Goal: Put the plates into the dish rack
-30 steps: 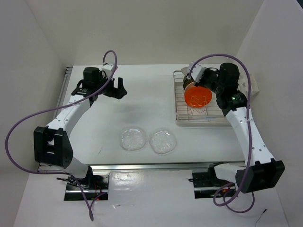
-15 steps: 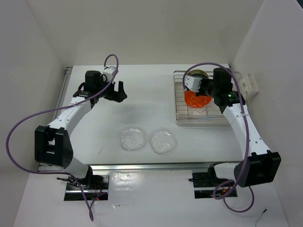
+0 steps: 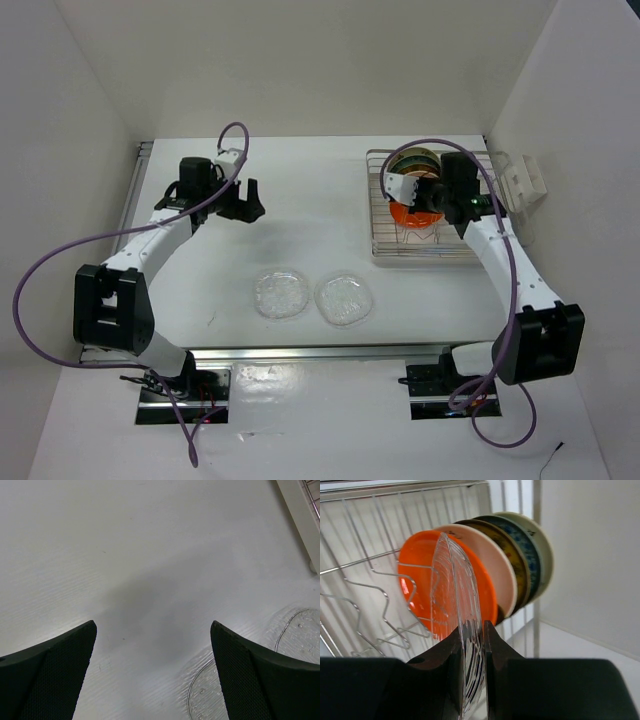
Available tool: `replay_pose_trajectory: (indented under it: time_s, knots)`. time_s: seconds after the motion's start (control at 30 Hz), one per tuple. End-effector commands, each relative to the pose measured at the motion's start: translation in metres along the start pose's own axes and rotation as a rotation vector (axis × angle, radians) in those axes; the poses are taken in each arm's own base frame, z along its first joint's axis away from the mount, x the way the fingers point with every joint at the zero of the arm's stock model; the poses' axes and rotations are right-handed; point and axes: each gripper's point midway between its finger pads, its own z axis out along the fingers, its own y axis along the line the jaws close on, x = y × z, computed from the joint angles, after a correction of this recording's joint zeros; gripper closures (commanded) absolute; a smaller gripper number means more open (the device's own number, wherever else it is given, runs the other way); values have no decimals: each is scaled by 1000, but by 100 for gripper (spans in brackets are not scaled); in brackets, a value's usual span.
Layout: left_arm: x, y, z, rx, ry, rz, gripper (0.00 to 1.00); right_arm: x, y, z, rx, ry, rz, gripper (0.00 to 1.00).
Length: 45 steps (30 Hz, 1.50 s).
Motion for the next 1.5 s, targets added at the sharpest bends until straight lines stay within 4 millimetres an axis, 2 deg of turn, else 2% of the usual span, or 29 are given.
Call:
replay_pose_trajectory:
  time_s: [0.0,0.07,0.23,0.37,0.43,0.47,0.53,0.57,0.6,0.63,0.67,0.73,0.77,0.83,0.87,0.9,0.97,1.03,1.07,1.1,1.13,1.17,1.2,1.23,1.33,1.37,1.43,1.47]
  knots:
    - [-15,0,-10,-1,-59,-2,0,1,10,11,-27,-21,26,100]
    - [-9,-2,-10,8,-42,-18,0,3,14,15,-37,-18,28,100]
    - [-9,-5,-12,18,-39,-29,0,9,16,23,-41,-11,36,100]
    - [13,-14,-20,39,21,-79,0,15,19,34,-21,3,59,99]
    - [22,-17,-25,38,45,-123,0,15,20,36,-17,2,127,87]
    - [32,-20,-30,37,71,-148,0,11,15,35,-4,-11,152,76]
    - [50,-22,-33,20,103,-223,0,1,9,34,5,-49,291,61]
    - [57,-23,-35,7,112,-255,0,-8,0,30,4,-76,349,41]
    - [59,-26,-41,-9,101,-316,0,-16,-3,26,-3,-102,410,32]
    - [63,-27,-42,-10,98,-343,0,-30,2,26,-46,-152,534,28]
    - [79,-29,-42,-15,122,-379,0,-40,-2,20,-67,-183,583,26]
    - [83,-33,-43,-5,109,-432,0,-55,1,16,-107,-232,728,23]
    - [97,-34,-43,-11,137,-457,0,-67,1,13,-137,-278,765,23]
    - [107,-39,-41,14,167,-480,0,-83,-12,3,-120,-356,831,23]
    - [109,-41,-40,29,178,-485,0,-92,-13,0,-135,-388,919,23]
    - [117,-41,-38,25,200,-504,0,-101,-27,-7,-105,-445,931,23]
    - [135,-44,-39,23,250,-536,0,-116,-32,-13,-134,-513,996,23]
    - [146,-45,-40,18,271,-554,1,-126,-41,-16,-127,-562,1005,23]
    - [147,-47,-38,35,267,-553,3,-138,-38,-16,-148,-581,1012,23]
    - [157,-47,-38,30,281,-570,4,-143,-41,-16,-151,-594,1011,25]
    - [158,-49,-39,44,276,-569,5,-145,-46,-19,-143,-602,1005,25]
    - [161,-52,-39,58,279,-580,7,-147,-41,-13,-163,-597,1006,26]
    - [171,-53,-40,54,300,-590,9,-148,-43,-9,-172,-594,1028,26]
    - [174,-55,-39,66,307,-594,11,-155,-45,-9,-188,-607,1028,26]
    - [189,-61,-40,78,336,-608,12,-159,-44,-1,-216,-607,1039,26]
    - [189,-60,-39,81,324,-603,12,-164,-48,-5,-217,-631,1023,28]
    - [195,-64,-38,83,332,-617,15,-167,-44,3,-243,-631,1031,28]
    - [193,-65,-37,96,323,-614,19,-169,-50,0,-233,-648,1030,28]
